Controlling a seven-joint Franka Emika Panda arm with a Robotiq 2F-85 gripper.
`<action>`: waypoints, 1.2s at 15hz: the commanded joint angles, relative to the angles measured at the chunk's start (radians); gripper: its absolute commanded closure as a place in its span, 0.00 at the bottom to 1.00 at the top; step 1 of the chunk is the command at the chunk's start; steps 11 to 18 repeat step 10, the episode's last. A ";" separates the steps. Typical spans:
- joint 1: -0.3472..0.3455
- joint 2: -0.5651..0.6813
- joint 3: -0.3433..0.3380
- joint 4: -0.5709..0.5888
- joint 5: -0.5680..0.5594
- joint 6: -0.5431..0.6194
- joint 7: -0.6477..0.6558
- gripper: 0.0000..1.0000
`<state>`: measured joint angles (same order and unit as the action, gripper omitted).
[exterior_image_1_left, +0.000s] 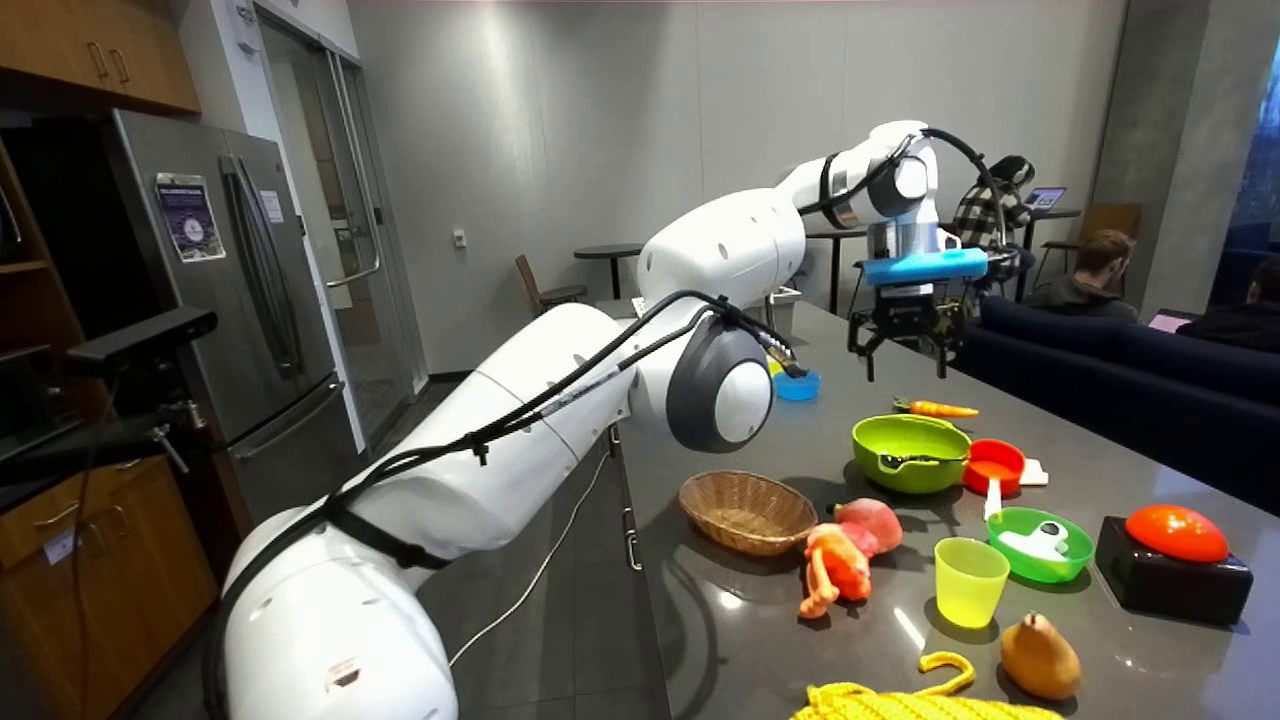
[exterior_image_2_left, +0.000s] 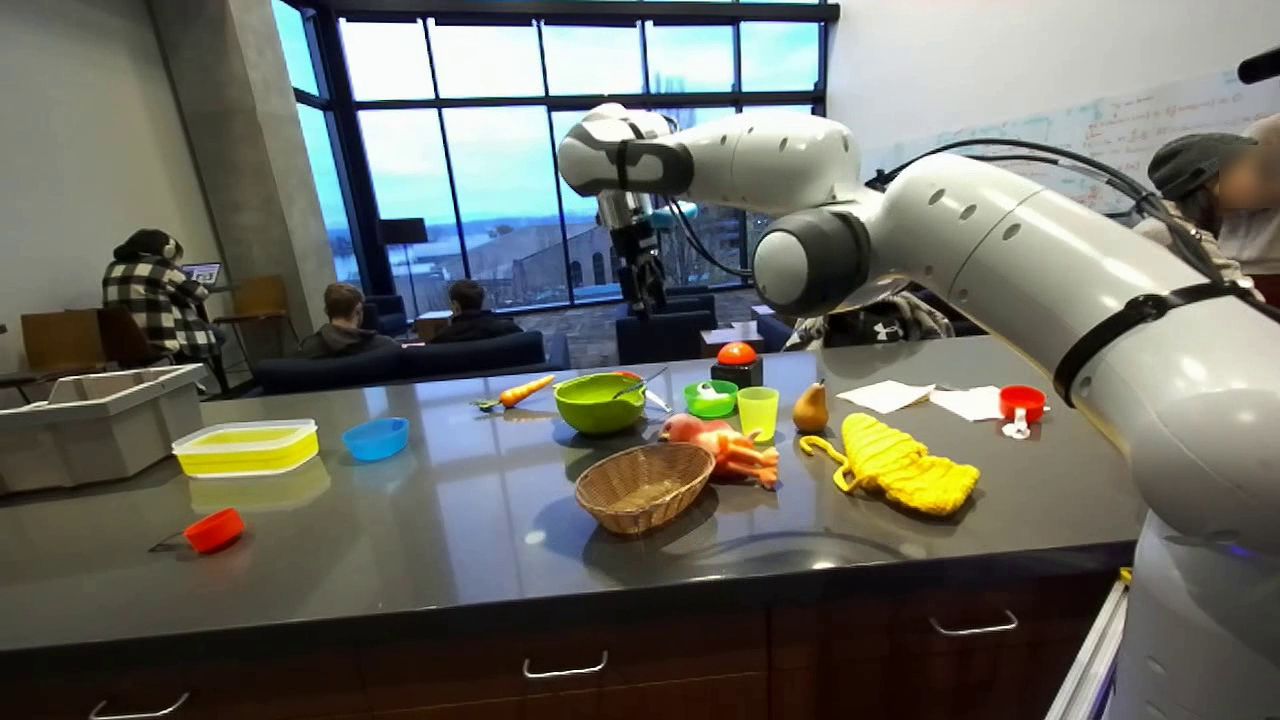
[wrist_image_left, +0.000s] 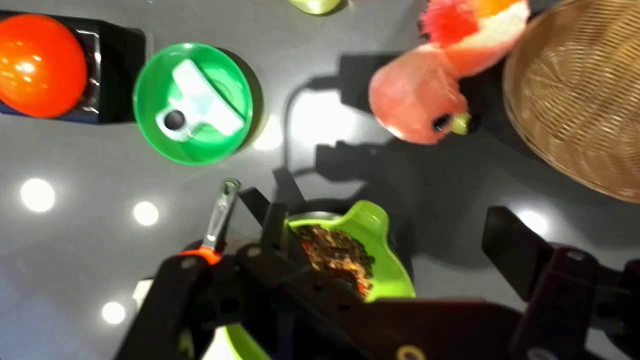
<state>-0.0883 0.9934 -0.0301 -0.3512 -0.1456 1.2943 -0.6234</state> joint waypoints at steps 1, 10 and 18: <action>-0.004 -0.044 0.095 0.000 0.121 -0.093 0.019 0.00; -0.047 -0.046 0.238 -0.039 0.420 -0.348 0.277 0.00; -0.047 -0.046 0.238 -0.039 0.420 -0.348 0.277 0.00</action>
